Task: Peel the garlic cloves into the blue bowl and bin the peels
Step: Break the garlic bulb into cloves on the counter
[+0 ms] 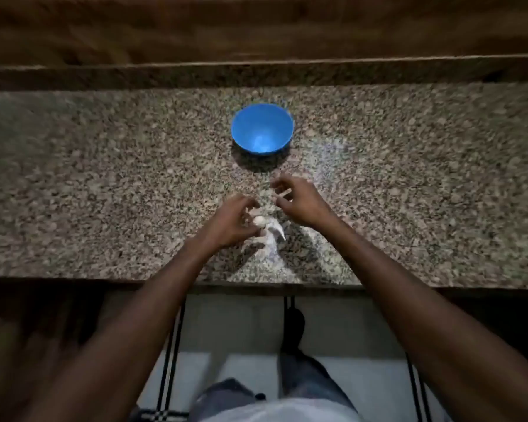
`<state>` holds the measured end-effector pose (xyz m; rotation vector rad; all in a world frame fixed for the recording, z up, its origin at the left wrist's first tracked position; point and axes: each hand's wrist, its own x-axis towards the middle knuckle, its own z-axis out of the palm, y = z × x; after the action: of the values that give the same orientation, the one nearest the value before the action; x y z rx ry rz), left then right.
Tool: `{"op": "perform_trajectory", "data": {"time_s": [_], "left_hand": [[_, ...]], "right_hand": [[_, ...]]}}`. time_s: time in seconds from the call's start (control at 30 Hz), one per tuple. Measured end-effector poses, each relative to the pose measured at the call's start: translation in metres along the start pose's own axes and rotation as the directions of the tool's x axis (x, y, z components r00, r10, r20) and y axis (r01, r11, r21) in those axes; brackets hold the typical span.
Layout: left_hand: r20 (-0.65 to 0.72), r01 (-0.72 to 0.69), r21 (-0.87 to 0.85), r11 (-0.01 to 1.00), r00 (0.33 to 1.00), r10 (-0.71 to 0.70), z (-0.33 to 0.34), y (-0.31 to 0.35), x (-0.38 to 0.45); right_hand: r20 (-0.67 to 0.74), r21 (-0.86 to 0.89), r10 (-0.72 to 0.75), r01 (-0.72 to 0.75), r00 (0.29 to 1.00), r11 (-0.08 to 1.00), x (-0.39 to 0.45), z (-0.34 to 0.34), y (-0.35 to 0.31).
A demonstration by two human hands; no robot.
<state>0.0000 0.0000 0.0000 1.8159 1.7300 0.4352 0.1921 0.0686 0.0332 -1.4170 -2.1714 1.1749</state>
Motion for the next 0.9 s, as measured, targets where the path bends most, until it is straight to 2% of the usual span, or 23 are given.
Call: {"op": "perform_trajectory", "data": {"time_s": [0.1, 0.2, 0.27, 0.43, 0.57, 0.63, 0.77, 0.8, 0.9], "left_hand": [[0.024, 0.017, -0.032, 0.999, 1.0, -0.016, 0.018, -0.007, 0.004], [-0.069, 0.073, -0.085, 0.994, 0.995, -0.079, 0.032, -0.011, 0.001], [-0.108, 0.125, -0.207, 0.97, 0.983, -0.149, 0.033, -0.013, 0.002], [-0.108, 0.227, -0.585, 0.778, 0.93, -0.352, 0.024, -0.011, 0.009], [-0.106, 0.172, -0.718, 0.674, 0.93, -0.351, 0.012, -0.021, 0.017], [-0.064, 0.179, -0.784, 0.595, 0.929, -0.364, 0.01, -0.025, 0.02], [0.089, 0.237, -0.913, 0.332, 0.91, -0.405, 0.009, -0.03, 0.027], [0.097, 0.233, -0.922, 0.31, 0.913, -0.397, 0.008, -0.029, 0.029], [0.081, 0.206, -0.917, 0.341, 0.934, -0.347, 0.006, -0.024, 0.03]], "right_hand": [[0.065, 0.031, 0.075, -0.077, 0.995, 0.997, 0.004, 0.01, 0.016], [0.132, 0.106, 0.138, -0.153, 0.982, 0.983, 0.004, 0.025, 0.027], [0.145, 0.157, 0.157, -0.18, 0.977, 0.971, 0.005, 0.031, 0.03], [0.136, 0.368, 0.162, -0.202, 0.977, 0.908, 0.005, 0.044, 0.025], [0.092, 0.643, 0.241, -0.243, 0.966, 0.727, 0.009, 0.046, 0.008], [0.07, 0.716, 0.286, -0.247, 0.956, 0.653, 0.013, 0.047, 0.002], [0.067, 0.782, 0.313, -0.245, 0.947, 0.574, 0.015, 0.051, -0.005], [0.055, 0.802, 0.32, -0.233, 0.946, 0.551, 0.014, 0.05, -0.007], [0.027, 0.825, 0.348, -0.218, 0.937, 0.522, 0.01, 0.048, -0.007]]}}
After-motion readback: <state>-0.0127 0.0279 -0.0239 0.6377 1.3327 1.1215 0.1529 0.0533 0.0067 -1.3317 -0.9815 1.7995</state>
